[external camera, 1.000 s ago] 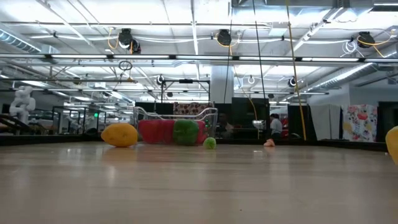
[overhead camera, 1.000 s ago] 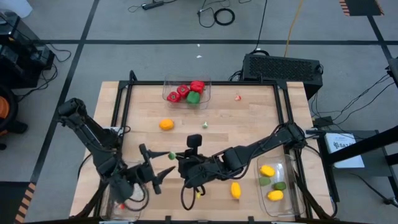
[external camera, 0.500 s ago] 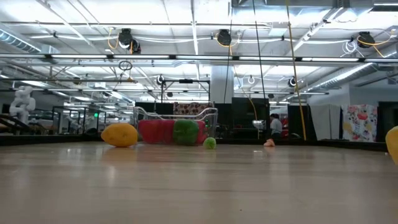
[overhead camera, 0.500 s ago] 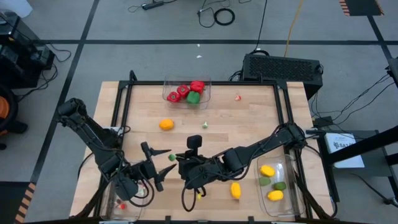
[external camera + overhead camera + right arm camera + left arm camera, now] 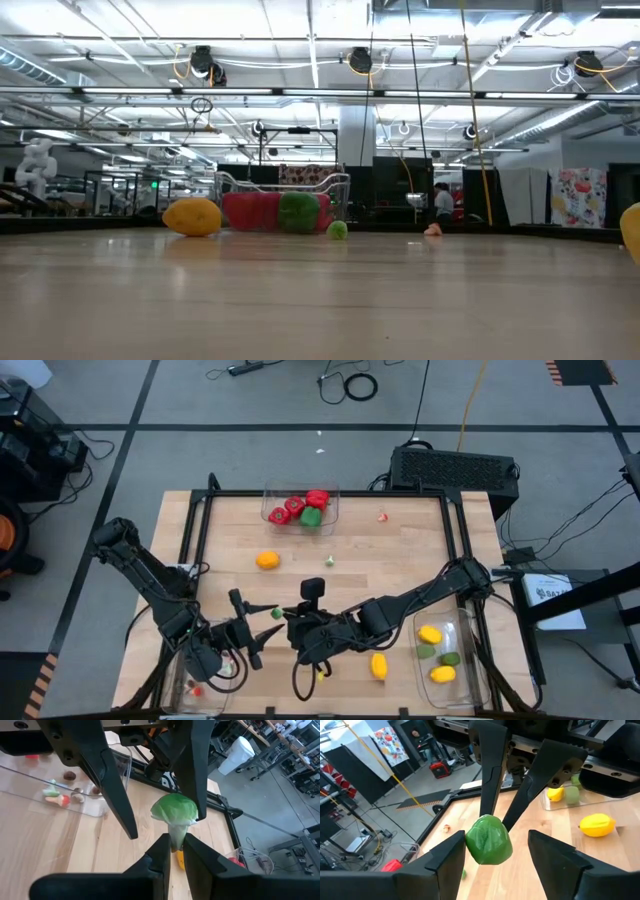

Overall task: Sort produce into baskets
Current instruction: Put the green mushroom into the bottom left transparent bin

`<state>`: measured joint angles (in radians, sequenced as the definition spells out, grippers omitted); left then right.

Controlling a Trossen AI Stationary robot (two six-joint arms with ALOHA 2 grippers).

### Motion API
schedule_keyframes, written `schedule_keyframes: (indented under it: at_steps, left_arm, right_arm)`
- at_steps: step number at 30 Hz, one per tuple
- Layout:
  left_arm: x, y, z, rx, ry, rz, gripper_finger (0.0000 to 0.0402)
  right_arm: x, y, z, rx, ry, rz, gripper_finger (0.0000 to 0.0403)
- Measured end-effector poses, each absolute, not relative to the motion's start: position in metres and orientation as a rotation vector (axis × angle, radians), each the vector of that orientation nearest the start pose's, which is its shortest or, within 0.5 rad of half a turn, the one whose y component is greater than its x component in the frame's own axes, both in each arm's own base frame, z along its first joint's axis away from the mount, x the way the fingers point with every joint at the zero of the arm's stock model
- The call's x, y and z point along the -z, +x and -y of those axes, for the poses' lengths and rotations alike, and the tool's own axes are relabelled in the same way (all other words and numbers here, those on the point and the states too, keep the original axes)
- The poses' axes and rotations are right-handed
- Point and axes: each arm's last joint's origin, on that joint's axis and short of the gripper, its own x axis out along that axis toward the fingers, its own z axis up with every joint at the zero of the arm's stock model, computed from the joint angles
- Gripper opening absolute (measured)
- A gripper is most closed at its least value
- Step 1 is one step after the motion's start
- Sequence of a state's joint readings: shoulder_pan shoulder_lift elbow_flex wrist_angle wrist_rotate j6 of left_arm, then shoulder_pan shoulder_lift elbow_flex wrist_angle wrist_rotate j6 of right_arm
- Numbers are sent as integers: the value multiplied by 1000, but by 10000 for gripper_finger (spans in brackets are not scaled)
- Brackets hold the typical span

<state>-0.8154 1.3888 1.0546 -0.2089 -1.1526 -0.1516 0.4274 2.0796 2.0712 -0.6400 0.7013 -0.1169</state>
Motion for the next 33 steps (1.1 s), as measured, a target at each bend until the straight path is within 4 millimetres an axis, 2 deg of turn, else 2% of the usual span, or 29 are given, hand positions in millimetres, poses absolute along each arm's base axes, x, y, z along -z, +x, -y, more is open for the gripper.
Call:
schedule_keyframes:
  at_steps: [33]
  left_arm:
    - [-299,219,193,-373,314,-269,218]
  right_arm:
    - [-338,432,-176,233,-462,-567,43]
